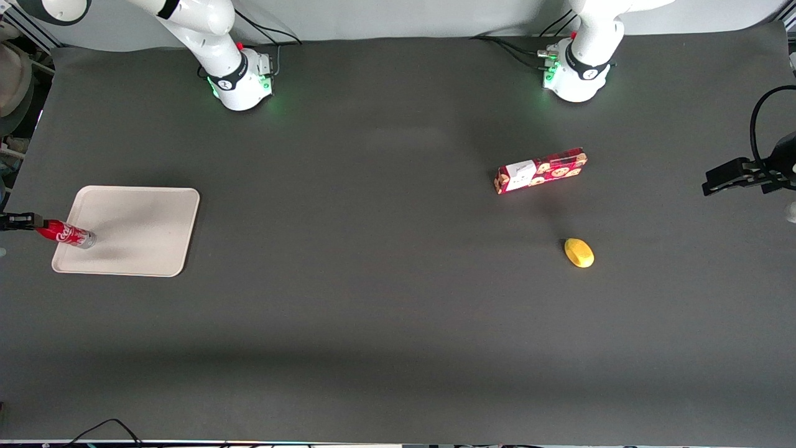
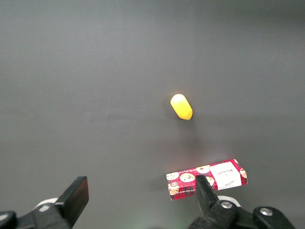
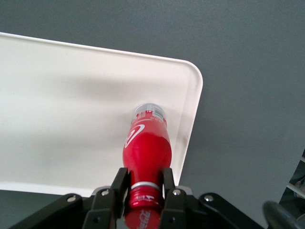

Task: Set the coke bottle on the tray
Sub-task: 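Lower the bottle onto the tray and open the right gripper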

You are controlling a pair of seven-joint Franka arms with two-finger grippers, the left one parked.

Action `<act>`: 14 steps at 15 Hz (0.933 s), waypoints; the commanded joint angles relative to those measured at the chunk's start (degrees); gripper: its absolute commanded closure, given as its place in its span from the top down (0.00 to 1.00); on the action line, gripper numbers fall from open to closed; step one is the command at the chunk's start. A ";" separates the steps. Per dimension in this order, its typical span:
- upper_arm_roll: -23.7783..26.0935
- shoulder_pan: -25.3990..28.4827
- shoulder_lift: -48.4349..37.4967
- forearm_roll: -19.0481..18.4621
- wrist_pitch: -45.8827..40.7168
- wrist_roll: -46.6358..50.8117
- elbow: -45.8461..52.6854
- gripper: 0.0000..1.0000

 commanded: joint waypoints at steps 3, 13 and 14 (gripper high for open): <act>0.03 -0.07 -2.07 -0.05 0.87 -1.82 -2.09 0.70; 2.13 2.29 -10.85 0.12 1.14 -0.51 -1.31 1.00; 4.06 3.26 -11.91 -0.05 0.96 0.80 -0.52 1.00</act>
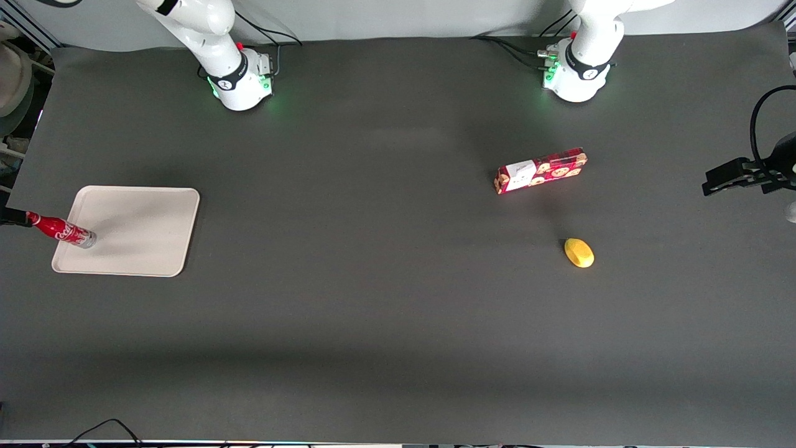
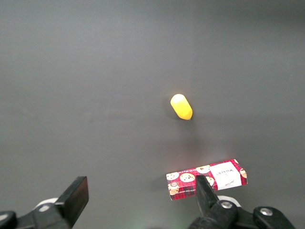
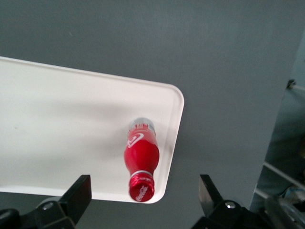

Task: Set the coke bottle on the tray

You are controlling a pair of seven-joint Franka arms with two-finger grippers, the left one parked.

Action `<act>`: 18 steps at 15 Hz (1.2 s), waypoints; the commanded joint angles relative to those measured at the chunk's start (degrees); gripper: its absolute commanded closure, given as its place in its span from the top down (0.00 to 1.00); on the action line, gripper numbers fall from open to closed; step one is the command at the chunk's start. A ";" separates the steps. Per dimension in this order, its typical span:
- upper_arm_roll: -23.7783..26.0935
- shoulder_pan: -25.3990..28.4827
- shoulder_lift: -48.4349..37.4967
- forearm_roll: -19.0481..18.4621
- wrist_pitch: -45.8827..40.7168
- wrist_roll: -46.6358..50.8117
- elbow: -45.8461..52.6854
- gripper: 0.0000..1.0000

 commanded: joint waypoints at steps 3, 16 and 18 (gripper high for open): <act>5.19 7.54 -9.68 0.05 -1.69 10.00 -0.99 1.00; 16.18 15.12 -34.12 8.31 -17.77 39.55 -10.57 1.00; 16.27 15.03 -35.18 9.27 -18.75 39.73 -10.57 1.00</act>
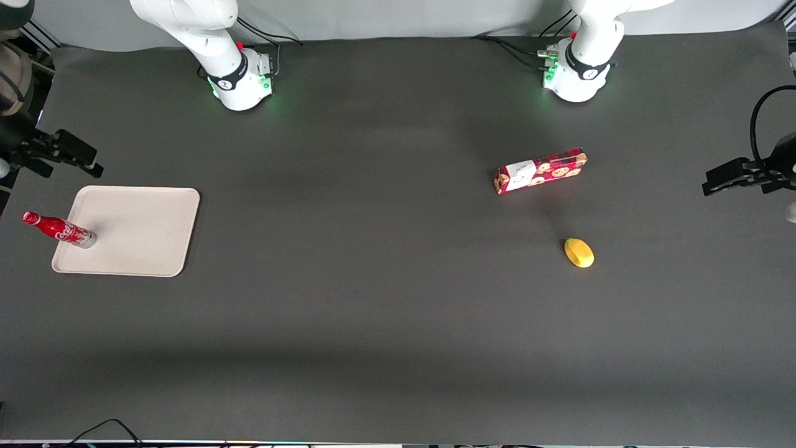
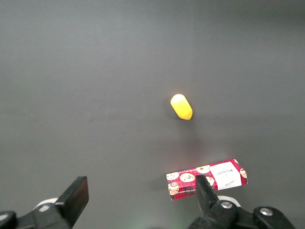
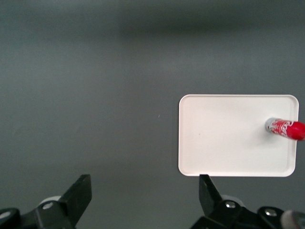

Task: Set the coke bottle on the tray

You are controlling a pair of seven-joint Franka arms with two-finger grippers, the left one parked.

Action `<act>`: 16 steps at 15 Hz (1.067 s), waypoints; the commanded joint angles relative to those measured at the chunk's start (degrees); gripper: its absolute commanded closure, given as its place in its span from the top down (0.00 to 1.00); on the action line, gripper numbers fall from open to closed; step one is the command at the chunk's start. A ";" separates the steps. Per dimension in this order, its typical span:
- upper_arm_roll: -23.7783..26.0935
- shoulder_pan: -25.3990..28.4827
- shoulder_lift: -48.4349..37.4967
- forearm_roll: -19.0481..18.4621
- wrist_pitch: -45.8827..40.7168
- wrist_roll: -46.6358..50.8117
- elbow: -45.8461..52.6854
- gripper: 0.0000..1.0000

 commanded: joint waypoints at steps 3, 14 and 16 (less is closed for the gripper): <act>0.28 -0.46 -3.28 2.85 -1.02 2.06 -2.11 1.00; 0.54 -1.07 0.76 2.24 -0.84 1.18 1.14 1.00; 1.85 -1.42 2.25 2.15 -1.10 1.18 2.81 1.00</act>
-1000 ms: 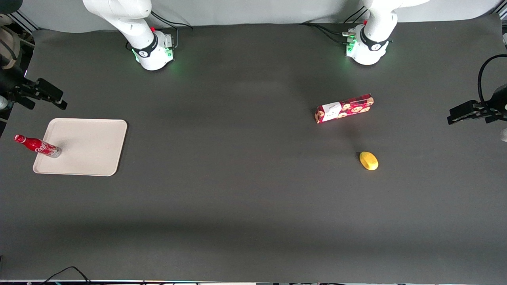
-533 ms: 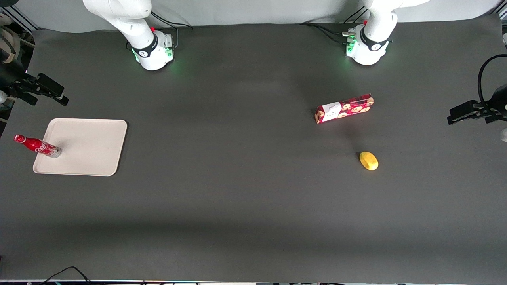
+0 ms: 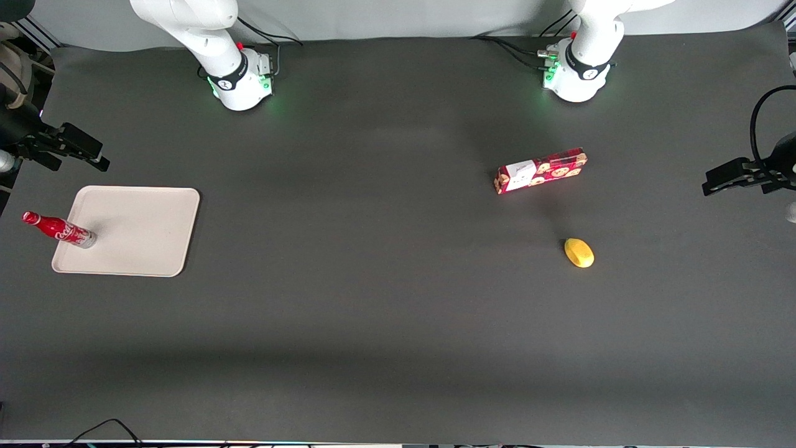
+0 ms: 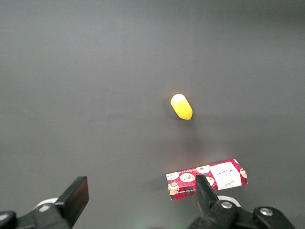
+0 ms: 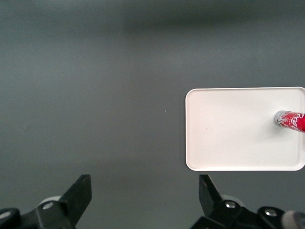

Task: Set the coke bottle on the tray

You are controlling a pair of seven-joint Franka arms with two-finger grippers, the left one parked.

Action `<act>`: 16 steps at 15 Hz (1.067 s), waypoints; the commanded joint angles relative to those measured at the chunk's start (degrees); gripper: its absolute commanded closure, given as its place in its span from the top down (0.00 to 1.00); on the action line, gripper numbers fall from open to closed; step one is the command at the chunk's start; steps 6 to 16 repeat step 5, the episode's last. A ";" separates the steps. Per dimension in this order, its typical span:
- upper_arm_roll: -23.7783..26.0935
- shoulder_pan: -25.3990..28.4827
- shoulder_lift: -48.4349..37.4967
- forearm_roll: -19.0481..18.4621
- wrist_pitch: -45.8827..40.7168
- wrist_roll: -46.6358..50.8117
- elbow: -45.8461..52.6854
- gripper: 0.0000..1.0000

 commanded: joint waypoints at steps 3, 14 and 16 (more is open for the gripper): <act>1.92 -1.01 4.56 0.36 -1.41 0.42 5.73 1.00; 1.92 -1.01 5.18 0.45 -1.59 0.42 6.53 1.00; 1.92 -1.01 5.18 0.45 -1.59 0.42 6.53 1.00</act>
